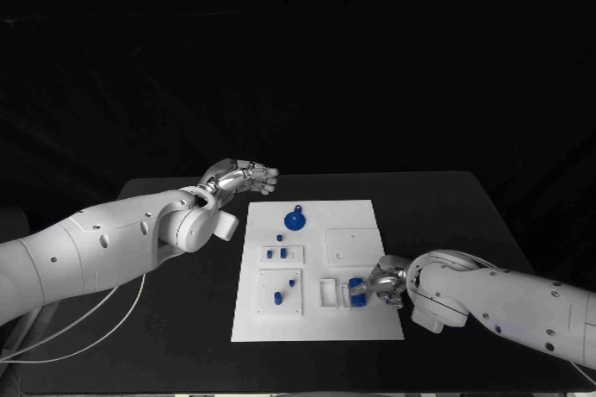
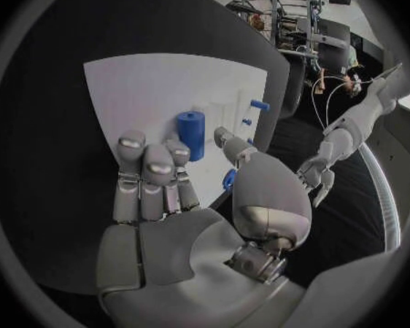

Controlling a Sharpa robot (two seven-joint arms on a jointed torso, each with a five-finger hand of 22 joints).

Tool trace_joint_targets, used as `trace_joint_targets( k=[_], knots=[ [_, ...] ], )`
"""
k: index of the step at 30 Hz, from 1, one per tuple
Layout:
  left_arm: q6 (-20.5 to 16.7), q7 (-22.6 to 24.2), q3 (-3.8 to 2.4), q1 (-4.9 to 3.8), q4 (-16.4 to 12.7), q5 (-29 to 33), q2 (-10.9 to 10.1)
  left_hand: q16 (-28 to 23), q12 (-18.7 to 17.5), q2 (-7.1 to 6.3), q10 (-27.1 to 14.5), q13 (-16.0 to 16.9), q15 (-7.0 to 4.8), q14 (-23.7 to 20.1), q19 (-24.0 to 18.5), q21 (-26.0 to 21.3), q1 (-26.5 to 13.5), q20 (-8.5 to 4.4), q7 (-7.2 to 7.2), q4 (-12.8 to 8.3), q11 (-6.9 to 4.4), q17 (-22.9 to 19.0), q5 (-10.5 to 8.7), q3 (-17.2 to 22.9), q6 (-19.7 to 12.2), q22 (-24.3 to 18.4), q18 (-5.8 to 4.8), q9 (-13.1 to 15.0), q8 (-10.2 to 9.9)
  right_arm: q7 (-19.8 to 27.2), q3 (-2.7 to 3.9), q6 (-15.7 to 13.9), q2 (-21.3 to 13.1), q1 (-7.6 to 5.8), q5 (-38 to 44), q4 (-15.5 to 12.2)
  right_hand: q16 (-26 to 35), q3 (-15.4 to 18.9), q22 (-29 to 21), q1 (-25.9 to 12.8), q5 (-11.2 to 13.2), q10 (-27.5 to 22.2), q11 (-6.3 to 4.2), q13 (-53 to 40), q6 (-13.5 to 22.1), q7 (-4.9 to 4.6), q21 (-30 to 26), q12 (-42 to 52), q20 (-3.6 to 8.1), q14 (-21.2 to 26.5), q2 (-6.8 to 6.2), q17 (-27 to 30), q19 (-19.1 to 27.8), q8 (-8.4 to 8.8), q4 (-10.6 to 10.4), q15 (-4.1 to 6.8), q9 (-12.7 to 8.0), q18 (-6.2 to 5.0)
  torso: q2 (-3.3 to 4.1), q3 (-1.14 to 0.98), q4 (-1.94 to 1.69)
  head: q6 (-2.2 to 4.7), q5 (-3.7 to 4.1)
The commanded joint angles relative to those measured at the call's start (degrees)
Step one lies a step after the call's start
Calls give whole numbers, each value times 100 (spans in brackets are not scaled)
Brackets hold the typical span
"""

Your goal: Assemble the parts on the task board

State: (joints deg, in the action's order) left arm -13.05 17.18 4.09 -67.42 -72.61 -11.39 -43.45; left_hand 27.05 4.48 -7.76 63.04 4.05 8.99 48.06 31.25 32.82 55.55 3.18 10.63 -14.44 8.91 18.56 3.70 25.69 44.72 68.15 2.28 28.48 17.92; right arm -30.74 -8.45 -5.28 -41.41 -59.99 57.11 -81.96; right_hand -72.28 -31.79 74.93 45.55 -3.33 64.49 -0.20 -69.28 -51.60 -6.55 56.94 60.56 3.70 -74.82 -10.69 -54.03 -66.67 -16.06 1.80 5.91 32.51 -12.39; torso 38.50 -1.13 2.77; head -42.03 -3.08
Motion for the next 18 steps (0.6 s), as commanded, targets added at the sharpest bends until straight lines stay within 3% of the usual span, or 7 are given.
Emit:
trace_joint_targets(
  k=[1,9,12,18],
  knots=[
    [93,56,-4,-3,-26,41,-6,-21,-33,1,-38,-7,17,-34,26,-30,-71,15,19,22,17,8,-5,-3,-37,7,66,-7,-25,9,-13,-20,55,27,138,64,-37,-34,126,-37,38,-96,59,-12,4,-36,35,43,74,43,41,-10,-17,40,-13,1,-13,-261,1,-3,6,-16,-14],
    [89,34,-4,-4,-27,40,-18,-28,-34,-3,-41,-7,19,-37,25,-34,-64,16,23,17,23,11,-4,-1,-41,9,69,-10,-27,23,-38,-46,131,54,138,83,-46,-36,129,16,34,-78,52,-32,-27,-29,71,61,84,40,105,-30,-10,32,76,7,5,-261,3,-2,13,-30,-20],
    [96,33,-4,-4,-26,39,-17,-32,-34,-4,-42,-7,19,-40,24,-36,-58,16,24,13,25,12,-3,1,-43,10,70,-11,-27,35,-43,-33,139,54,138,80,-49,-66,127,75,36,-50,47,-48,-45,-23,90,85,88,37,190,-39,-5,31,150,12,14,-261,-2,0,15,-27,-23],
    [106,23,-4,-4,-27,38,-16,-38,-35,-5,-43,-7,21,-43,23,-39,-49,18,25,9,28,14,-1,5,-44,12,71,-12,-26,37,-55,-3,161,54,142,67,-50,-291,121,151,50,48,18,-112,-153,8,125,183,91,28,165,-54,-10,-10,180,38,47,-261,-2,-1,18,-29,-34]
  ],
)
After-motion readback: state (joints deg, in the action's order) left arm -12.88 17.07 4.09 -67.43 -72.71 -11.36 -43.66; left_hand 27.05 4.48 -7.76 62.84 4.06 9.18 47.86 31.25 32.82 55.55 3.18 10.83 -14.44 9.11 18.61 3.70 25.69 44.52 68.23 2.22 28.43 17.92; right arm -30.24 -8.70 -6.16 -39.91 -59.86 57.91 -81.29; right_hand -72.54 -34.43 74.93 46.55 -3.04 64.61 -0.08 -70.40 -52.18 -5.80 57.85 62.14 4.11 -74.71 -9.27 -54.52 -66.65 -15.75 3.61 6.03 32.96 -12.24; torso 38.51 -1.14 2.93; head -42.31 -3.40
